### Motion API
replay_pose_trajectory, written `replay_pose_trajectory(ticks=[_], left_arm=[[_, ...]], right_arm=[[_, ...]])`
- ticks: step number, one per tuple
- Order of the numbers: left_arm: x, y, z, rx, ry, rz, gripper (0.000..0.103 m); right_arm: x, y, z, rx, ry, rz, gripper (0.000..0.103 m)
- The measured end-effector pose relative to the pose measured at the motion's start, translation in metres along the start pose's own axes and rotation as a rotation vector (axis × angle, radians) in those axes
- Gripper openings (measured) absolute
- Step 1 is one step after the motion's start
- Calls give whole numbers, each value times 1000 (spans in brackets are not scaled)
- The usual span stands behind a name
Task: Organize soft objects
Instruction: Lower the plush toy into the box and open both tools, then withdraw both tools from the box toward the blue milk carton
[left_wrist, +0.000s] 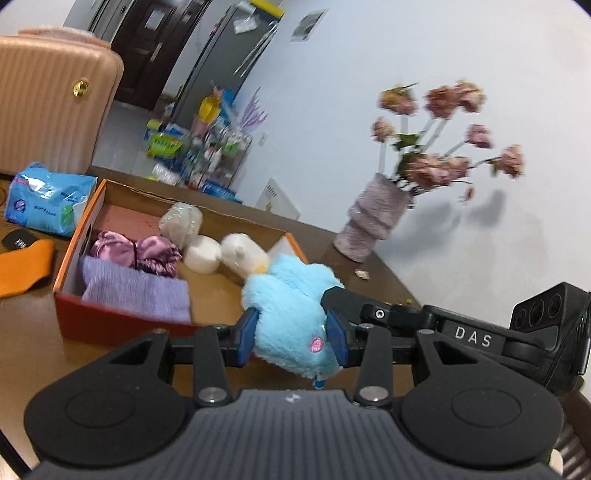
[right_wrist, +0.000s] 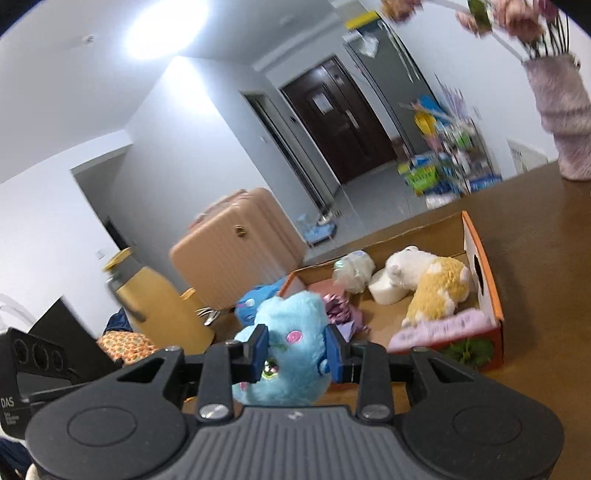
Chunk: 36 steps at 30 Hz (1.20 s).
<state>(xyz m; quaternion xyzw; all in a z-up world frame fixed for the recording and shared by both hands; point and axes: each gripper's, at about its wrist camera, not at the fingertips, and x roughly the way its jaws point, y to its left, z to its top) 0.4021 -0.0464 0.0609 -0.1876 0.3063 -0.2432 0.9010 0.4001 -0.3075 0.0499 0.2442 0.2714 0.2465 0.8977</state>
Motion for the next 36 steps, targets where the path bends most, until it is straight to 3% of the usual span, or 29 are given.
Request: replay_pose_trajectory(ticks=[9, 14, 16, 20, 25, 30, 34, 36], left_arm=[[99, 67, 29, -53, 122, 94, 41], [124, 88, 13, -11, 202, 132, 40], [122, 85, 7, 51, 181, 133, 41], [123, 82, 2, 91, 169, 129, 47], [117, 80, 4, 72, 162, 131, 50], [76, 62, 11, 106, 100, 161, 58], [30, 46, 12, 155, 35, 205, 72], [7, 39, 8, 161, 17, 239, 72]], right_arm=[[124, -46, 28, 3, 144, -123, 32], [168, -53, 17, -57, 266, -204, 31], [172, -57, 10, -61, 276, -213, 32], [171, -55, 9, -45, 264, -205, 38], [162, -45, 10, -68, 255, -228, 41], [119, -25, 22, -125, 188, -228, 51], [74, -13, 30, -145, 133, -209, 60], [50, -5, 30, -164, 117, -206, 63]])
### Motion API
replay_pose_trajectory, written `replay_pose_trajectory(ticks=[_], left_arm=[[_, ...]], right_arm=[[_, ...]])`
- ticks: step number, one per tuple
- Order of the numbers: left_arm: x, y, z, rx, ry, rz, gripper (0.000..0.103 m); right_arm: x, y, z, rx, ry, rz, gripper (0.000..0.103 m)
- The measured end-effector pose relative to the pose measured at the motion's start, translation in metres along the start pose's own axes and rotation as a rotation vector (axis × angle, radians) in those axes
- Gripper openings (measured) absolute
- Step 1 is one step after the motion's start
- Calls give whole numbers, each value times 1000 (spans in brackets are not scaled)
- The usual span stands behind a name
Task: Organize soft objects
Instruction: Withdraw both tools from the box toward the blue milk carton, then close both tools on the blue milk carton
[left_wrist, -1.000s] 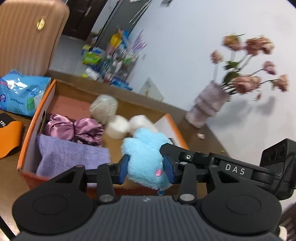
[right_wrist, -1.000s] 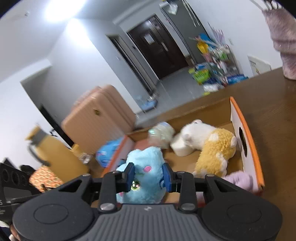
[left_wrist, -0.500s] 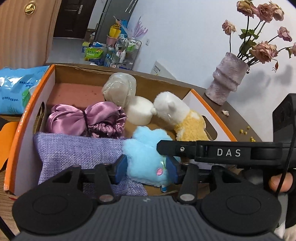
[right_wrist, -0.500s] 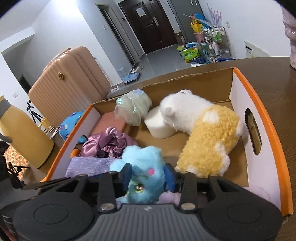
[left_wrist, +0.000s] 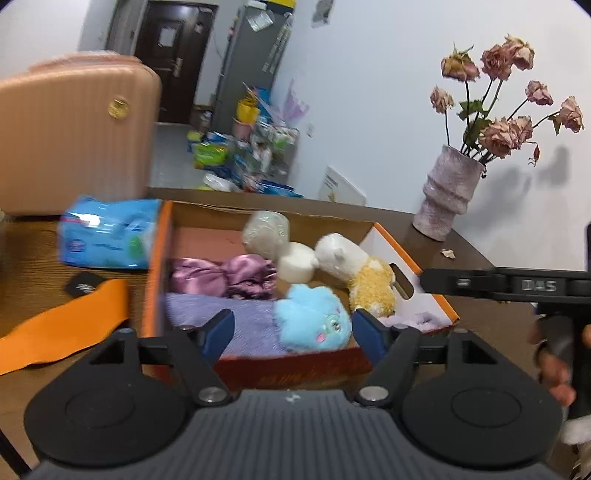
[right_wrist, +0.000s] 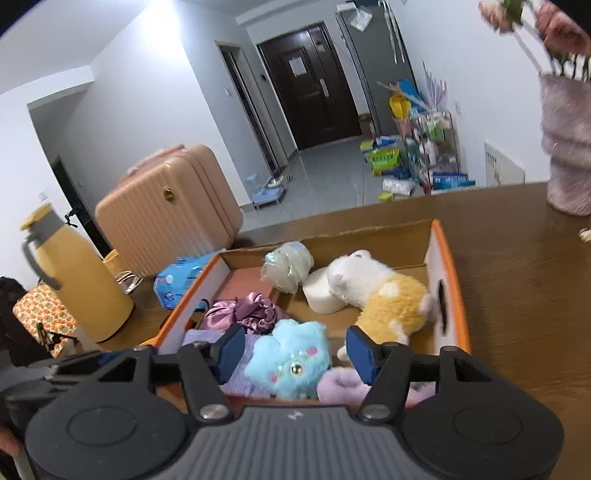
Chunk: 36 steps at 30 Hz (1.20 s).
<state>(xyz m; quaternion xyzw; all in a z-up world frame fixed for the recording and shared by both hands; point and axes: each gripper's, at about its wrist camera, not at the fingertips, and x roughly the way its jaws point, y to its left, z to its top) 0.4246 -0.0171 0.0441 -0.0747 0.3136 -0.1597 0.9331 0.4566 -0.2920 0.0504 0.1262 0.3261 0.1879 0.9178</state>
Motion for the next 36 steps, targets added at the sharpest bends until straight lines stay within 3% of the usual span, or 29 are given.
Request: replay_pose_trajectory(ticks=[3, 5, 6, 8, 18, 27, 32, 36], left_arm=[[-30, -5, -11, 19, -35, 83, 77], [-52, -13, -24, 37, -101, 167, 98], [-63, -17, -33, 45, -151, 210, 102], [-80, -25, -49, 76, -215, 242, 103], [-134, -46, -105, 72, -252, 252, 103], [-175, -57, -143, 46, -272, 245, 103], [-200, -69, -177, 50, -278, 268, 103], [-218, -74, -206, 33, -268, 243, 103]], right_arm=[[-36, 9, -10, -62, -39, -24, 69], [-54, 16, -19, -122, -80, -49, 75], [-66, 22, -27, -169, -110, -67, 83], [-82, 30, -43, -232, -160, -75, 92], [-140, 53, -119, -348, -388, -115, 94], [-178, 59, -167, -330, -422, -161, 95], [-199, 61, -203, -331, -410, -171, 95], [-216, 61, -237, -301, -380, -158, 95]])
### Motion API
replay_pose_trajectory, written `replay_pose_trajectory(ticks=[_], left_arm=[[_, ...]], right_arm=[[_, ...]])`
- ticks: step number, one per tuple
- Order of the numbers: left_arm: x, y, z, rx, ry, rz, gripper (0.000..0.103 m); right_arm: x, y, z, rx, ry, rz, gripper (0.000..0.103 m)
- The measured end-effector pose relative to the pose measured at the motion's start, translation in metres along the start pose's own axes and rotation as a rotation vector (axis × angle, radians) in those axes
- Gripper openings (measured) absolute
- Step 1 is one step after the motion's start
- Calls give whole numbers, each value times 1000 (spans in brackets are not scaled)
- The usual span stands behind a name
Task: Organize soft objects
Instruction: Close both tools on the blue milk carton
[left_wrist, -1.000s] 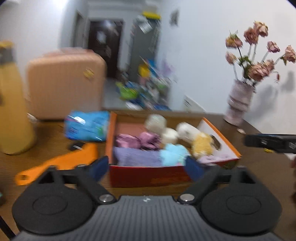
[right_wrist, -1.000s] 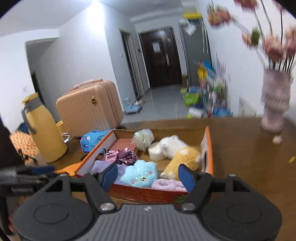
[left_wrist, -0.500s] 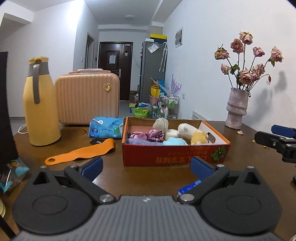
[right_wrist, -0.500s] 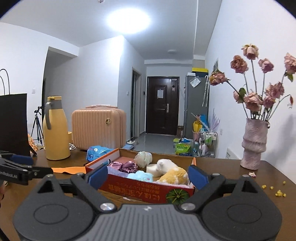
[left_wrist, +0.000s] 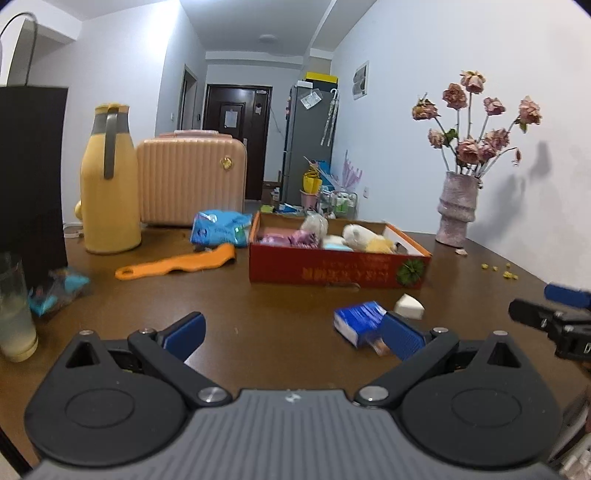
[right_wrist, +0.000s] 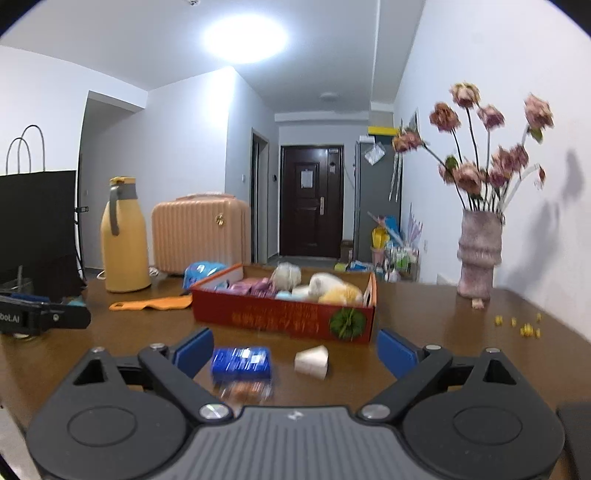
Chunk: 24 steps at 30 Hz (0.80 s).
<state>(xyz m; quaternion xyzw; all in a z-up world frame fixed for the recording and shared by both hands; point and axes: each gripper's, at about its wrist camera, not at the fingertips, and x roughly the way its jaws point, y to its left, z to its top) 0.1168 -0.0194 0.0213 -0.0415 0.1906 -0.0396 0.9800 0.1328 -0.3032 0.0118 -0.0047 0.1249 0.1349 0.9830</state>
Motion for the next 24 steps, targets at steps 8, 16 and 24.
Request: replay_pose_trajectory(ticks=[8, 16, 24], left_arm=[[-13, -3, -31, 4, 90, -27, 103], [29, -5, -34, -8, 177, -45, 103], [86, -6, -19, -47, 267, -81, 103]], right_arm=[[-32, 3, -42, 76, 93, 18, 96], [1, 1, -43, 86, 166, 16, 95], [53, -12, -32, 149, 254, 60, 86]])
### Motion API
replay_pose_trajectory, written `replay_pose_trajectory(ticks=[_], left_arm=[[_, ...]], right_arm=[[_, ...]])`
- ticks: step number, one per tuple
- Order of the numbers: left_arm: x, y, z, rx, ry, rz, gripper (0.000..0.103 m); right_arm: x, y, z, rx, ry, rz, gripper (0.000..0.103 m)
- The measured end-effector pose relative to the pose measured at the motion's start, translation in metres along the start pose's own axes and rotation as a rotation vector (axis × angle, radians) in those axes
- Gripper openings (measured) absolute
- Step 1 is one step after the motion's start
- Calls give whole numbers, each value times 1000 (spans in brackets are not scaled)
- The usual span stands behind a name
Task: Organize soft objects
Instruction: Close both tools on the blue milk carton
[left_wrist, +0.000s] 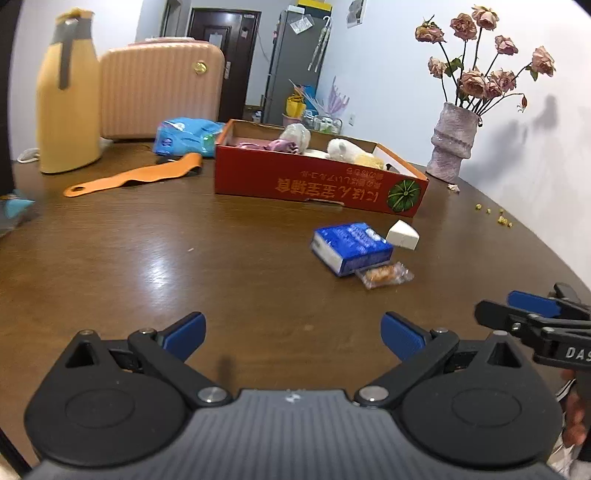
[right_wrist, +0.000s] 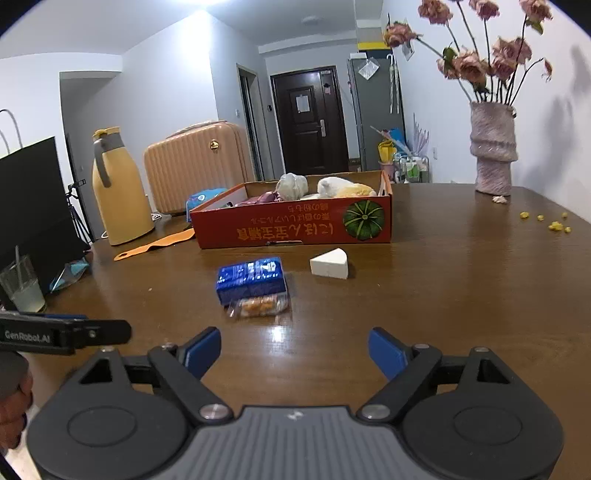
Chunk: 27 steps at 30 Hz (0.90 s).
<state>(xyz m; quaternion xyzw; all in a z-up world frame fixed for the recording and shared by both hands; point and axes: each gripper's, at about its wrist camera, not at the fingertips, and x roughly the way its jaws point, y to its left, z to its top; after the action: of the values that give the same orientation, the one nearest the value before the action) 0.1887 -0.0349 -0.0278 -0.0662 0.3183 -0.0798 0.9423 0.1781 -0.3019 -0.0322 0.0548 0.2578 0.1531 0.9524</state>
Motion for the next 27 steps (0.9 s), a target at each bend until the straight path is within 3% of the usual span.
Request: replay_pose_trajectory(ticks=[3, 5, 10, 12, 15, 19, 22, 27], left_arm=[[21, -3, 14, -3, 17, -26, 98], [36, -5, 24, -13, 28, -43, 87], [74, -5, 48, -54, 63, -103, 79], [85, -5, 57, -64, 58, -118, 73], [103, -3, 66, -81, 80, -161, 61], [125, 1, 66, -109, 134, -219, 36], [129, 7, 65, -150, 135, -251, 30], [130, 14, 67, -188, 139, -254, 22]], right_arm=[[22, -4, 14, 14, 19, 17, 78], [37, -5, 23, 21, 31, 33, 75], [76, -4, 45, 17, 43, 65, 69], [90, -4, 52, 28, 44, 74, 61], [110, -7, 61, 57, 58, 88, 52], [135, -11, 66, 69, 96, 114, 36], [150, -10, 65, 76, 130, 142, 22], [157, -10, 64, 101, 131, 169, 17]])
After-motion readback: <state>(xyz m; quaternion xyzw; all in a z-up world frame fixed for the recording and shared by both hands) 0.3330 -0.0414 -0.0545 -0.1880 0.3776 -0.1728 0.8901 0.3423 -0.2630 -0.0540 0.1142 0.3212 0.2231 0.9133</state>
